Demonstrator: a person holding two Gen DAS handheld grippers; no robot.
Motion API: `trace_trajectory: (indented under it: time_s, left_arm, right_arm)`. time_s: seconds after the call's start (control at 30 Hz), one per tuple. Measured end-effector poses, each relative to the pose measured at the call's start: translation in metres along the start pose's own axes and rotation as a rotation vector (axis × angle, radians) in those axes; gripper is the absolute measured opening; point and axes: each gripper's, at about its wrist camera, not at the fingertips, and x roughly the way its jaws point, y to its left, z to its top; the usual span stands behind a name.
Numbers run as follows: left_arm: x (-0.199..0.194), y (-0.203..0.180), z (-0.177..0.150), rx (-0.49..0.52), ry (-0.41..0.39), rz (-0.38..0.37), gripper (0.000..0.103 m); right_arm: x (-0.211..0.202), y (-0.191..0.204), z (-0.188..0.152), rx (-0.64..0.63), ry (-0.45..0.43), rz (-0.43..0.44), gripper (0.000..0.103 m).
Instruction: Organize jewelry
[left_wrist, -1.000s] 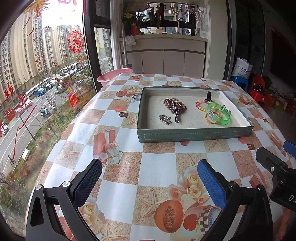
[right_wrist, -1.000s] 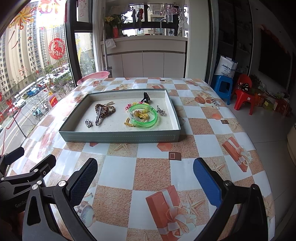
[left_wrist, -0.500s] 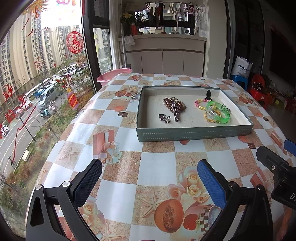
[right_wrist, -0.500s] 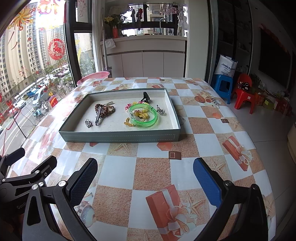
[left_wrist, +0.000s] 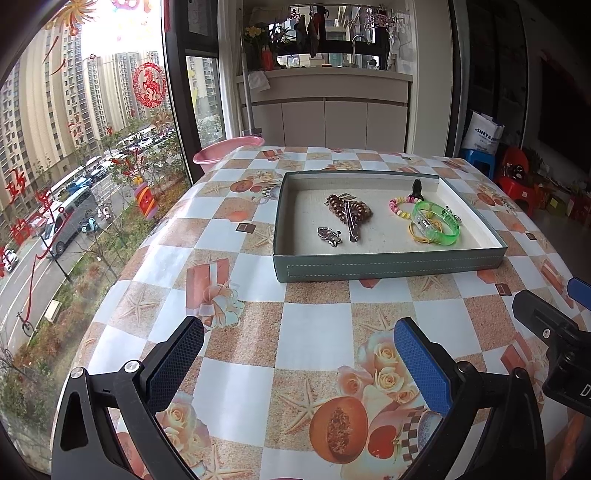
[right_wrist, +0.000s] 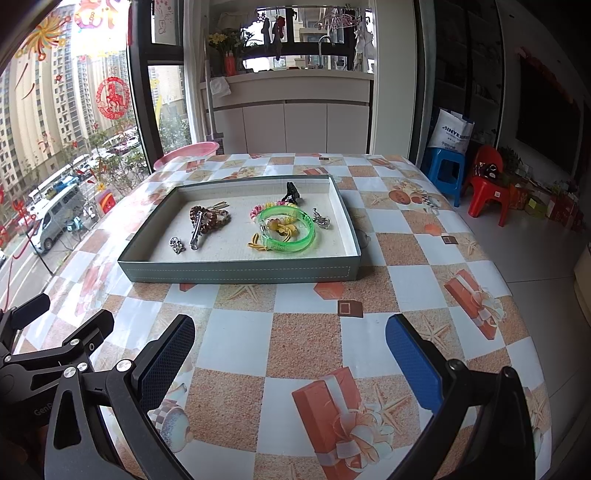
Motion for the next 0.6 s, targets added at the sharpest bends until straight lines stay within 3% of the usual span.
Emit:
trace_trajectory:
  time_s: [0.6]
  left_arm:
    - [0.0022,0.0003,-0.0015,0.002,0.005,0.001,0.103]
  right_arm:
    - [0.0001,0.0006,-0.0007,0.000,0.001,0.000,0.103]
